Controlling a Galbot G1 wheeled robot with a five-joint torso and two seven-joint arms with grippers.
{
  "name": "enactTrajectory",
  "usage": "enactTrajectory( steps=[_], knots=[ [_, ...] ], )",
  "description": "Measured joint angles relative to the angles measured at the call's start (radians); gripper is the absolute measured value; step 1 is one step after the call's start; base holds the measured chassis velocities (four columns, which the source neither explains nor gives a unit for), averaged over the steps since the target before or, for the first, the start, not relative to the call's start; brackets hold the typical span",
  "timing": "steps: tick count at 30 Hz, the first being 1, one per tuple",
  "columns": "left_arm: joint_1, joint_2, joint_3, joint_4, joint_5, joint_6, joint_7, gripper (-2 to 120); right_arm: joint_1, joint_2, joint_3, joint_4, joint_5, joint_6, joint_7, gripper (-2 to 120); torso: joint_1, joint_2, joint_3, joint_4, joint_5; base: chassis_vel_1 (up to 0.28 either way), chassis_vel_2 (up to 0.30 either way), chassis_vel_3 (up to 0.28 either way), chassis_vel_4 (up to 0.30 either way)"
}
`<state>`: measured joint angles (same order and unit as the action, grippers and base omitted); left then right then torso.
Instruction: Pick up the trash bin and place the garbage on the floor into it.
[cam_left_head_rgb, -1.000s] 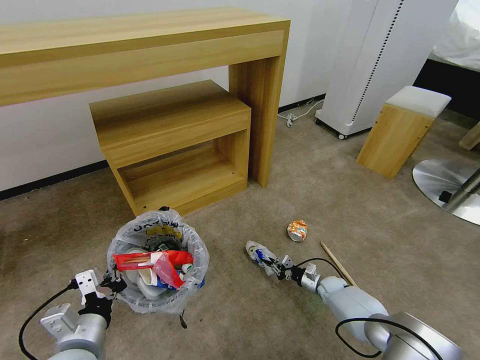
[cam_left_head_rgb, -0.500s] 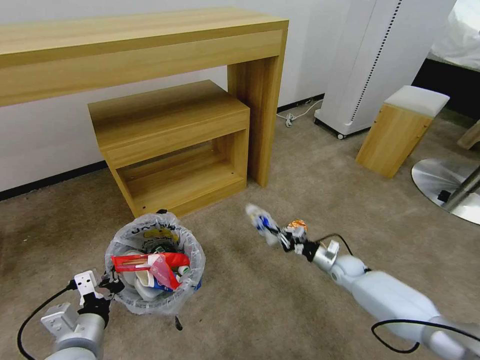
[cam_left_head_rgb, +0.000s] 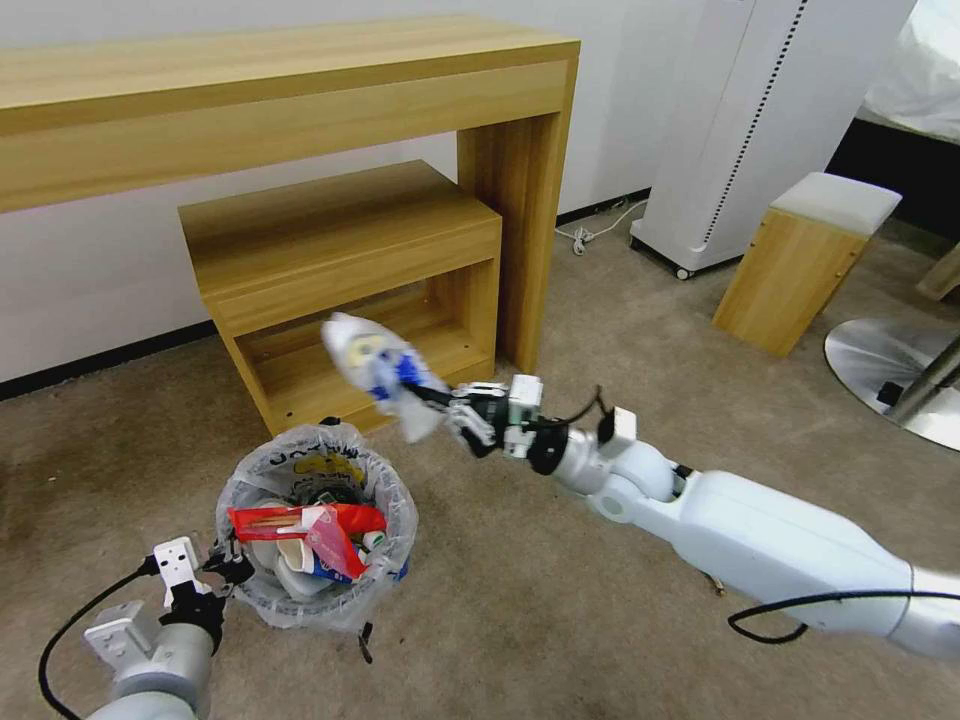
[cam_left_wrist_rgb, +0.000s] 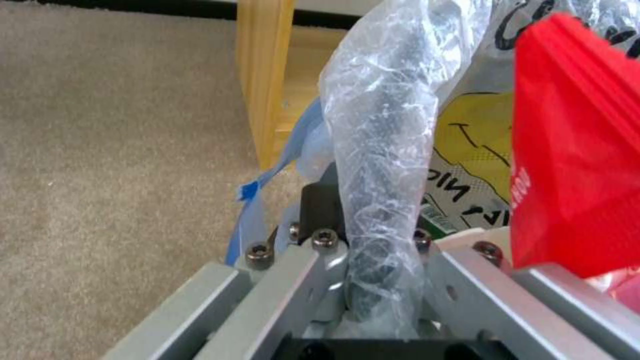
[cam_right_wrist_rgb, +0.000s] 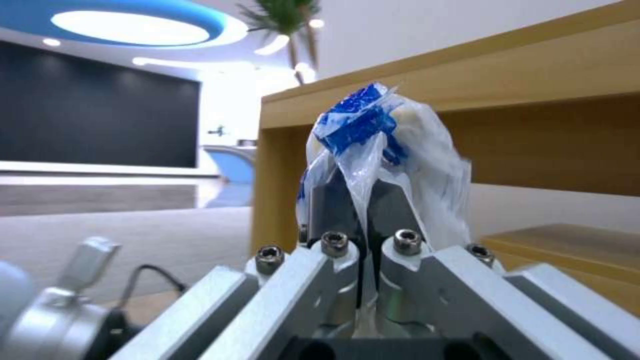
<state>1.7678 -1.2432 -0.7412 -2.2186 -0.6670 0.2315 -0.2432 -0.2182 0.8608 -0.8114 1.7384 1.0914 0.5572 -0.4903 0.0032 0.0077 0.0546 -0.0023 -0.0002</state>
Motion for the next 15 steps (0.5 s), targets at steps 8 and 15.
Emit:
enactTrajectory(
  steps=[8,15],
  knots=[
    [0.006,-0.001,-0.003,-0.024,-0.006,0.001,-0.001,1,0.03,0.054,-0.128,-0.087,-0.02,0.011,0.009,0,0.0,0.0,0.0,-0.0003,0.0002,0.0,0.0,0.0,0.0],
    [0.011,0.002,-0.004,-0.035,-0.01,0.002,-0.001,1,0.019,0.111,-0.179,-0.159,-0.029,0.015,0.017,0,0.0,0.0,0.0,-0.0002,0.0002,0.0,0.0,0.0,0.0]
  ],
)
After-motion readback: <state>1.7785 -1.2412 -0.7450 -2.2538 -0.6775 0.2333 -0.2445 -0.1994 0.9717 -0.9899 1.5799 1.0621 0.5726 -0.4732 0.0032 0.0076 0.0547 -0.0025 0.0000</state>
